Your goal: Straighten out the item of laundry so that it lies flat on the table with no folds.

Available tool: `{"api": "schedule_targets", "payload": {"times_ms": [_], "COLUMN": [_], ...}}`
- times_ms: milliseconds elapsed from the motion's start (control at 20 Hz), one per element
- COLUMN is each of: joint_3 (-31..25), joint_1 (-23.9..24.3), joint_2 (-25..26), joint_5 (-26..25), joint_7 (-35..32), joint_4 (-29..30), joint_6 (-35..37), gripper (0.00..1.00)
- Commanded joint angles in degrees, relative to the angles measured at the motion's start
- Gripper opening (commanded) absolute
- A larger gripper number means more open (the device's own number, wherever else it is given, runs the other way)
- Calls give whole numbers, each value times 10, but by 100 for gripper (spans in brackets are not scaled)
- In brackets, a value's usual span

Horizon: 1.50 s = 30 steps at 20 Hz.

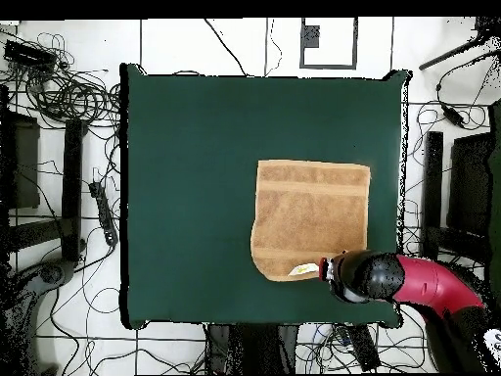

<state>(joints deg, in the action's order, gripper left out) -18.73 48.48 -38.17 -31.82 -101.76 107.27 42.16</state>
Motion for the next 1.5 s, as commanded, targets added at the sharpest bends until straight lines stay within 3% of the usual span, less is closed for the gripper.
{"api": "schedule_targets", "payload": {"times_ms": [50, 1100, 1300, 1500], "joint_3": [-62, -28, -25, -21], "joint_1": [-33, -51, -51, -52], "joint_2": [25, 64, 67, 75], "joint_5": [-4, -58, -60, -48], "joint_7": [105, 67, 44, 40], "joint_4": [4, -22, -18, -30], "joint_6": [78, 43, 23, 50], "gripper": [0, 0, 0, 0]}}
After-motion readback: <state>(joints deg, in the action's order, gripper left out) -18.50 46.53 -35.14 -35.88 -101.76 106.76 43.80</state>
